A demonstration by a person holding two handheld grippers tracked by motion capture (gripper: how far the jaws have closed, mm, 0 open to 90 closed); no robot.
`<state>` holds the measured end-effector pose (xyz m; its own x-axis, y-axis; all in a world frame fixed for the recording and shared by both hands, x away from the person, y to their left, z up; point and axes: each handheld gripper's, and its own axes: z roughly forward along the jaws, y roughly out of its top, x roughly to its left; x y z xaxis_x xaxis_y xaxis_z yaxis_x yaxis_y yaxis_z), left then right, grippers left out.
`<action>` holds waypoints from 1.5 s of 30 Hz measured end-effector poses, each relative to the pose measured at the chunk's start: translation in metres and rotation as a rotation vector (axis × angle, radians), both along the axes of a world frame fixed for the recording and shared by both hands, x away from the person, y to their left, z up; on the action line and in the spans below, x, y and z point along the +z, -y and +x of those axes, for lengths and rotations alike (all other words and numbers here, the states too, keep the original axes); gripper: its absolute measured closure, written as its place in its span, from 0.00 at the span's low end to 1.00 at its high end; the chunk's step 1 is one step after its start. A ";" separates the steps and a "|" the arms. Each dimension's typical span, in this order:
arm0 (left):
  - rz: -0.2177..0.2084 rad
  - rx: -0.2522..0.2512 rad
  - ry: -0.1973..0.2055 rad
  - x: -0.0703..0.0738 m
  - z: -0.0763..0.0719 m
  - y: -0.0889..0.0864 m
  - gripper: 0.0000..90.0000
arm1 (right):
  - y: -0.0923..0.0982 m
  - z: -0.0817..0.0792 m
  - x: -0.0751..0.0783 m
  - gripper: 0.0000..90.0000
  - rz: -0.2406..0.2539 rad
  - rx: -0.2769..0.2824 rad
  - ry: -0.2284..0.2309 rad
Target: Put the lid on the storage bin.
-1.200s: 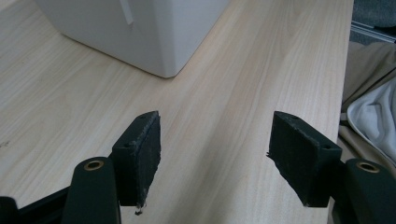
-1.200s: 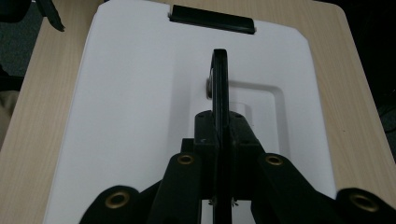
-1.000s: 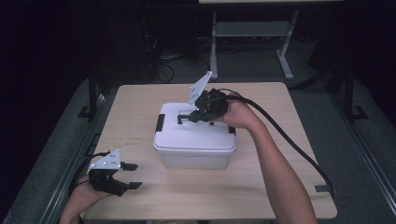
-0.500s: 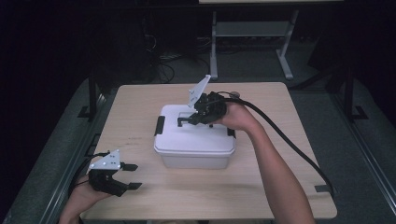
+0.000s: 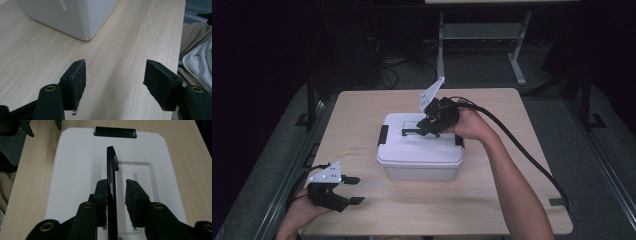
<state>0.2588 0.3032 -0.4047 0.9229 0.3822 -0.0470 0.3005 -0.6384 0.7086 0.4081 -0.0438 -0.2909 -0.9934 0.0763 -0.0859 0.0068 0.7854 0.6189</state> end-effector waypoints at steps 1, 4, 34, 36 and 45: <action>-0.002 0.002 -0.003 0.000 0.000 0.000 0.37 | 0.001 -0.001 0.001 0.76 0.008 -0.002 -0.002; 0.000 0.002 -0.002 0.000 -0.002 -0.001 0.37 | 0.001 -0.002 0.002 0.74 0.013 -0.003 -0.007; -0.026 -0.006 0.002 0.002 0.001 0.002 0.36 | 0.049 -0.019 0.006 0.60 0.031 -0.104 -0.010; -0.023 -0.004 0.004 0.003 0.001 0.001 0.36 | 0.052 -0.020 0.008 0.59 0.032 -0.114 -0.018; -0.025 0.000 0.000 0.002 0.001 0.001 0.35 | 0.061 -0.024 0.006 0.57 0.046 -0.120 -0.011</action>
